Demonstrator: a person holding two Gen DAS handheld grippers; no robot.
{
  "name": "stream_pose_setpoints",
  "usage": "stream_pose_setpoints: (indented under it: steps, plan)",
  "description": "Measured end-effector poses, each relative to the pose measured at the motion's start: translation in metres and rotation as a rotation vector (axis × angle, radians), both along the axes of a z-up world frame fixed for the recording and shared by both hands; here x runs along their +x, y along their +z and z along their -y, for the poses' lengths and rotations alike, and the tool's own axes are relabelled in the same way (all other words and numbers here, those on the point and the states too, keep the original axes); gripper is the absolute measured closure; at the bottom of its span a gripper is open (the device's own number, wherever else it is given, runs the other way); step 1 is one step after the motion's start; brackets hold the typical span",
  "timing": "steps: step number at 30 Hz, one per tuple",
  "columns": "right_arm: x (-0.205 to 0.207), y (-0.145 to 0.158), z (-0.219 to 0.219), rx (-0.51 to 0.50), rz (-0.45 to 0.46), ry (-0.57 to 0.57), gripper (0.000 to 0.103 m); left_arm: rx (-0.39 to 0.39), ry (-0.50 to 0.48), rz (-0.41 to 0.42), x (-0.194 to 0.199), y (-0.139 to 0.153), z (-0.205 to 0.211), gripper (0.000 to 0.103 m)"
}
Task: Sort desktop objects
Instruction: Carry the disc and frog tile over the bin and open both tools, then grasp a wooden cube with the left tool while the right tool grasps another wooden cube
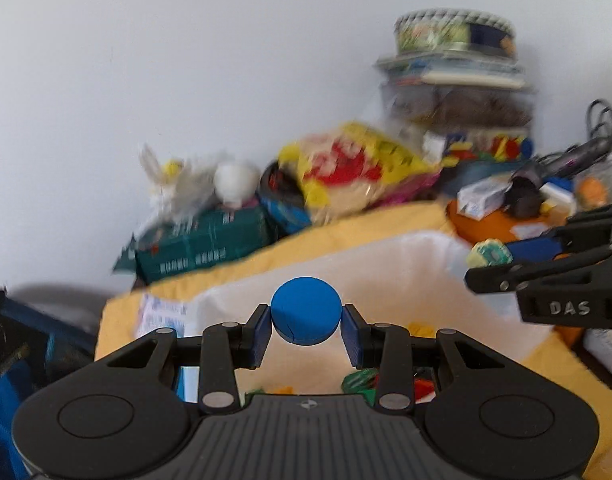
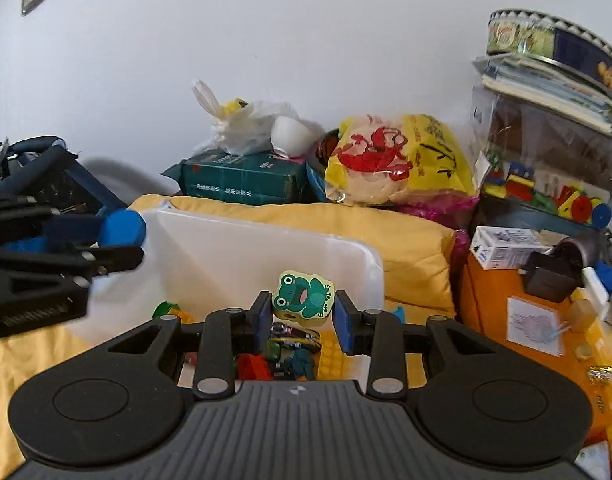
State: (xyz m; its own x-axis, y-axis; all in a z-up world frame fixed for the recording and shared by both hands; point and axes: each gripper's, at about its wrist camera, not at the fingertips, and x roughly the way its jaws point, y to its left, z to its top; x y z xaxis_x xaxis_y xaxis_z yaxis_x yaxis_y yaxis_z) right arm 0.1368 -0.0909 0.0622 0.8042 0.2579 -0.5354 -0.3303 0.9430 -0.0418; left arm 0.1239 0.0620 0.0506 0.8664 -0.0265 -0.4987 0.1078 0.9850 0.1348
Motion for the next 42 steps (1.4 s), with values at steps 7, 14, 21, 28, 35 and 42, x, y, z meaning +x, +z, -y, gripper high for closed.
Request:
stream_pose_setpoints:
  steps: [7, 14, 21, 28, 35, 42]
  plan:
    - [0.032, -0.027, -0.009, -0.040, -0.108, -0.023, 0.065, -0.044, 0.035, -0.138, 0.028, -0.037, -0.012, 0.060]
    - [0.026, -0.021, -0.012, -0.039, -0.087, -0.005, 0.049, -0.018, 0.043, -0.084, 0.007, -0.017, -0.012, 0.038]
    - [-0.005, -0.002, 0.004, 0.015, -0.021, 0.020, 0.045, -0.136, -0.039, -0.034, -0.056, -0.006, -0.008, 0.036]
    - [-0.058, -0.012, 0.029, -0.018, -0.003, 0.026, 0.048, -0.150, -0.108, -0.184, -0.066, -0.056, 0.024, 0.036]
    - [-0.103, -0.048, 0.045, -0.022, -0.086, 0.021, 0.046, -0.110, -0.133, -0.356, -0.022, -0.117, 0.053, 0.036]
    - [-0.124, -0.085, 0.063, -0.070, -0.219, -0.092, 0.046, -0.141, -0.092, -0.360, -0.010, -0.134, 0.051, 0.071]
